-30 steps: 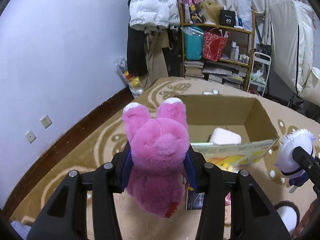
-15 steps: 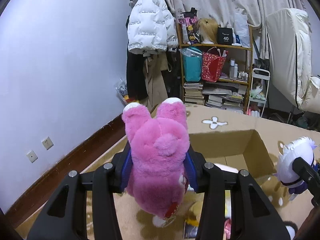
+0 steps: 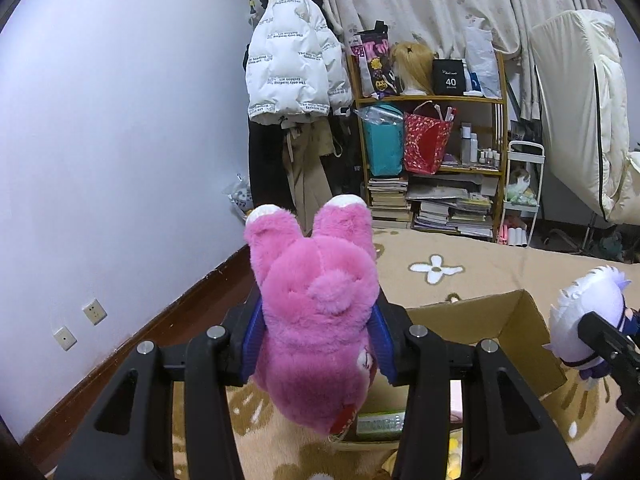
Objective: Organize soft objects
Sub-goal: 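Lift pink teddy bear and purple doll and carry both over the box, then open right gripper to drop purple doll while left gripper lowers teddy bear into box, then move both tools down toward the items lying beside the box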
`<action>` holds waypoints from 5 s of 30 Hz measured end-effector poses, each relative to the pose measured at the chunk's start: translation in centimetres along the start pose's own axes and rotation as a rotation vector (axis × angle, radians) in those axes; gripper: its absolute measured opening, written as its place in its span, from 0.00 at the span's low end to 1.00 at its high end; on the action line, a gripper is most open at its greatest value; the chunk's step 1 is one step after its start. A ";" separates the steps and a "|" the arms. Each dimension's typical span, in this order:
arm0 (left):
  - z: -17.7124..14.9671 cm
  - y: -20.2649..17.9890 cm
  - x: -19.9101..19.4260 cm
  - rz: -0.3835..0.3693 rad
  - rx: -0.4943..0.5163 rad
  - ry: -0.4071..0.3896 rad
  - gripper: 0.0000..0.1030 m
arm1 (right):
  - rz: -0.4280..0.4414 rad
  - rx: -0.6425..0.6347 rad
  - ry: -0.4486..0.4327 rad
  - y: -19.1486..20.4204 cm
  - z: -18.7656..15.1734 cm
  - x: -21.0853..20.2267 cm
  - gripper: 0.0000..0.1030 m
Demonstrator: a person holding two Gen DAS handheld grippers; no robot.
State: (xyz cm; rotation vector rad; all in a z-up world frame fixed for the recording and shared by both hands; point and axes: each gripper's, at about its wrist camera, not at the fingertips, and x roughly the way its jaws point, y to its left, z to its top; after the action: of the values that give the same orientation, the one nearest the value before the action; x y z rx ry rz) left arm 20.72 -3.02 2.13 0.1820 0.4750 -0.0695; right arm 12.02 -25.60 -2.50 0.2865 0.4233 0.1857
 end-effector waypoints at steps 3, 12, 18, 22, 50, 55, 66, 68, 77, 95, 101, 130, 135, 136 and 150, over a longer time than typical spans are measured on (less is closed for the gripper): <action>-0.2 -0.3 0.8 -0.010 0.030 0.014 0.44 | -0.004 -0.062 0.019 0.2 -0.4 1.0 0.60; -1.6 -0.8 3.6 -0.066 -0.012 0.076 0.44 | 0.018 -0.039 0.079 -0.7 -1.4 3.6 0.62; -2.7 -1.9 4.9 -0.102 -0.002 0.124 0.65 | 0.019 -0.009 0.104 -1.5 -2.0 4.4 0.65; -3.3 -2.8 5.1 -0.073 0.039 0.131 0.90 | -0.010 -0.019 0.114 -1.8 -2.2 4.6 0.72; -4.2 -1.3 3.3 -0.090 -0.005 0.181 1.00 | -0.063 0.010 0.095 -1.4 -2.2 1.8 1.00; -4.0 -0.4 2.7 -0.174 -0.087 0.177 1.00 | -0.072 0.019 0.091 -1.6 -2.2 1.2 1.00; -2.1 -0.2 0.2 -0.165 -0.094 0.082 1.00 | -0.076 0.044 0.099 -2.1 -2.3 1.0 1.00; -2.1 0.0 -0.1 -0.154 -0.097 0.085 1.00 | -0.074 0.046 0.095 -2.0 -2.3 0.8 1.00; -2.6 1.1 -1.4 -0.113 -0.088 0.128 1.00 | -0.068 0.043 0.095 -0.9 -2.0 -0.7 1.00; -5.7 1.5 -6.2 -0.121 -0.043 0.191 1.00 | -0.073 0.006 0.107 3.5 -3.3 -5.9 1.00; -6.5 2.1 -6.1 -0.139 -0.086 0.235 1.00 | -0.082 0.011 0.134 4.1 -4.6 -6.4 1.00; -10.8 -2.1 -0.5 -0.199 -0.030 0.423 1.00 | -0.094 0.087 0.419 1.5 -12.0 -0.3 1.00; -11.2 -2.8 0.5 -0.210 -0.025 0.449 1.00 | -0.090 0.094 0.454 1.1 -12.8 0.8 1.00; -11.3 -2.9 0.6 -0.212 -0.023 0.452 1.00 | -0.092 0.095 0.460 1.1 -12.9 1.0 1.00; -12.1 -4.4 3.4 -0.239 -0.021 0.516 1.00 | -0.083 0.119 0.547 0.4 -14.7 3.2 1.00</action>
State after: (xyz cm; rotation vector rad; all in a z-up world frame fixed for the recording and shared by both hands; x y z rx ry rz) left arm 17.82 -5.11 -10.63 0.1203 1.0106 -0.2553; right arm 8.52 -21.03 -16.39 0.3337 0.9893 0.1565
